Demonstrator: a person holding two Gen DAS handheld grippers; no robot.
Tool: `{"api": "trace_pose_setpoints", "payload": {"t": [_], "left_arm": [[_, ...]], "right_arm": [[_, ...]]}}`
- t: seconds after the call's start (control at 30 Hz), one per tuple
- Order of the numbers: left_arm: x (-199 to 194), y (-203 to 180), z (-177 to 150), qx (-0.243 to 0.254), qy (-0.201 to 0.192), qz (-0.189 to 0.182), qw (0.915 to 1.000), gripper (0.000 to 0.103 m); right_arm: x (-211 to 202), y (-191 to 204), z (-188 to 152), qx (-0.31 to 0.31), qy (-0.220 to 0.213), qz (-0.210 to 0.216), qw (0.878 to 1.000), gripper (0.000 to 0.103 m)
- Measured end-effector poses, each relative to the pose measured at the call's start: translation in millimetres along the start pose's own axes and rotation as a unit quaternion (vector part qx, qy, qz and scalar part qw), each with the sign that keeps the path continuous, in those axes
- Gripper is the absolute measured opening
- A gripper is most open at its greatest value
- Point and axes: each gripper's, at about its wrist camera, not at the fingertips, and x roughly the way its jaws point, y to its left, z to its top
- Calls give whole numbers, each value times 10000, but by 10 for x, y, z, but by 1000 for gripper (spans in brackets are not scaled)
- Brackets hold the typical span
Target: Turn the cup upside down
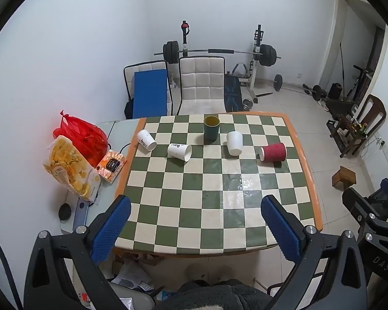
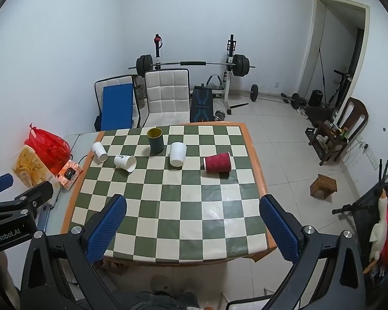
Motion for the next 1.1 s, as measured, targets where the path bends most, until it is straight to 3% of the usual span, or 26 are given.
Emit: {"api": "trace_pose_setpoints", "payload": {"t": [1.1], "left_arm": [[22,-6,5,-16,-52,13,10000,103]], "right_arm": [[-108,15,-35,40,-53,20,10000,103]]}}
